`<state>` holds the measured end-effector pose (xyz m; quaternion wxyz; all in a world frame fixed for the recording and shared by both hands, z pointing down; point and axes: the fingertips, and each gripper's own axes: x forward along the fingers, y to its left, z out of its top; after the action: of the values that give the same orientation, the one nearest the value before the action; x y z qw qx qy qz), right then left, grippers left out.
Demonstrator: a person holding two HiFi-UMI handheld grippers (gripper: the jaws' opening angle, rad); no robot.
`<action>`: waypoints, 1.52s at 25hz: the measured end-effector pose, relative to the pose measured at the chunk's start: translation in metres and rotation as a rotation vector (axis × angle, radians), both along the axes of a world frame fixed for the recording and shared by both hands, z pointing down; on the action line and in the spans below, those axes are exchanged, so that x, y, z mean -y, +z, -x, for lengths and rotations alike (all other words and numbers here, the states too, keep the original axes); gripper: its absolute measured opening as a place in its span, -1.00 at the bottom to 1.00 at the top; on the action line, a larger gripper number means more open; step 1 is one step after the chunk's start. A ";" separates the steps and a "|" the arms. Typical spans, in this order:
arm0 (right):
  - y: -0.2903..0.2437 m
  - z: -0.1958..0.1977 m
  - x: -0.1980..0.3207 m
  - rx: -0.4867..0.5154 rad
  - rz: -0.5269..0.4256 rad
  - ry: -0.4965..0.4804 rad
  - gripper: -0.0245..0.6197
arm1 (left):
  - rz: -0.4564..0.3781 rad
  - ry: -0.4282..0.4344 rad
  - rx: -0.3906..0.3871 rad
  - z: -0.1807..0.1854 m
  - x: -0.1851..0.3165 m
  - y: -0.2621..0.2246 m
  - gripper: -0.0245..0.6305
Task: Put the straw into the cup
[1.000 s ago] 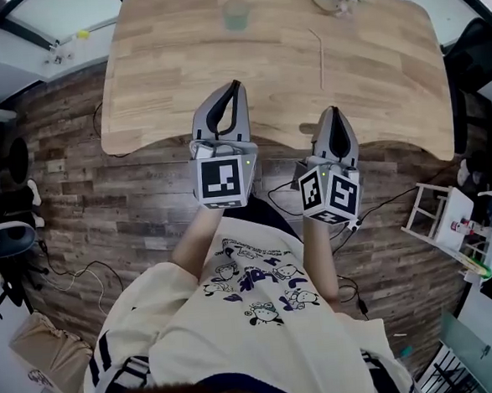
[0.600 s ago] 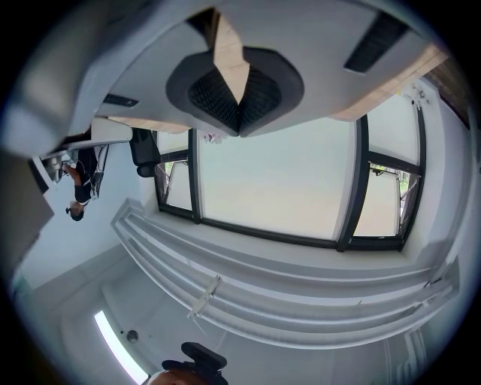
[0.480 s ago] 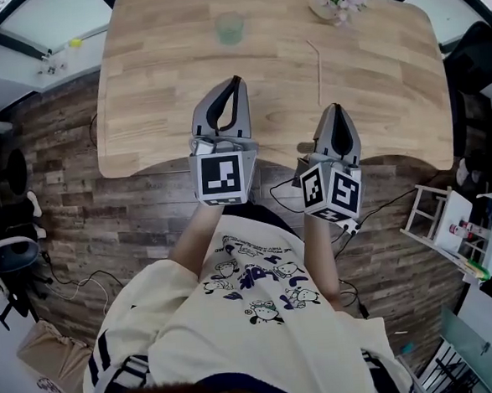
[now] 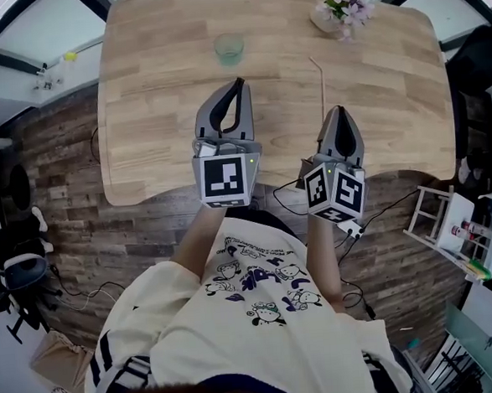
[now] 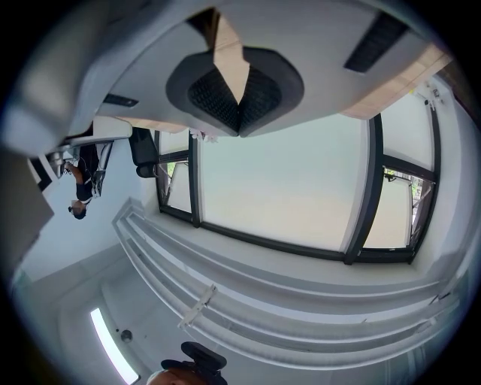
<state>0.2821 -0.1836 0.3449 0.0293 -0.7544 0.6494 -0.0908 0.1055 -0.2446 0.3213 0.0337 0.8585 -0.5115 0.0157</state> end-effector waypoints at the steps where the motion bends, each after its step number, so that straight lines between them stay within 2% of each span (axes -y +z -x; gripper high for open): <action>1: 0.002 0.000 0.005 -0.002 0.007 0.001 -0.93 | 0.004 0.002 0.001 0.000 0.005 0.002 -0.83; 13: 0.027 0.003 0.054 -0.002 0.088 0.035 -0.93 | 0.081 0.033 0.011 0.008 0.049 0.032 -0.83; 19: 0.042 0.003 0.061 -0.019 0.146 0.033 -0.93 | 0.151 0.058 0.006 0.005 0.057 0.057 -0.83; 26: 0.066 -0.010 0.069 0.009 0.221 0.048 -0.93 | 0.202 0.077 0.011 -0.003 0.068 0.076 -0.83; 38: 0.110 -0.036 0.092 0.009 0.363 0.004 -0.93 | 0.292 0.036 0.018 -0.012 0.083 0.105 -0.83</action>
<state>0.3184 -0.2754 0.4547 -0.1042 -0.7481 0.6209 -0.2098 0.1175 -0.3275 0.4265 0.1533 0.8534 -0.4884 0.0981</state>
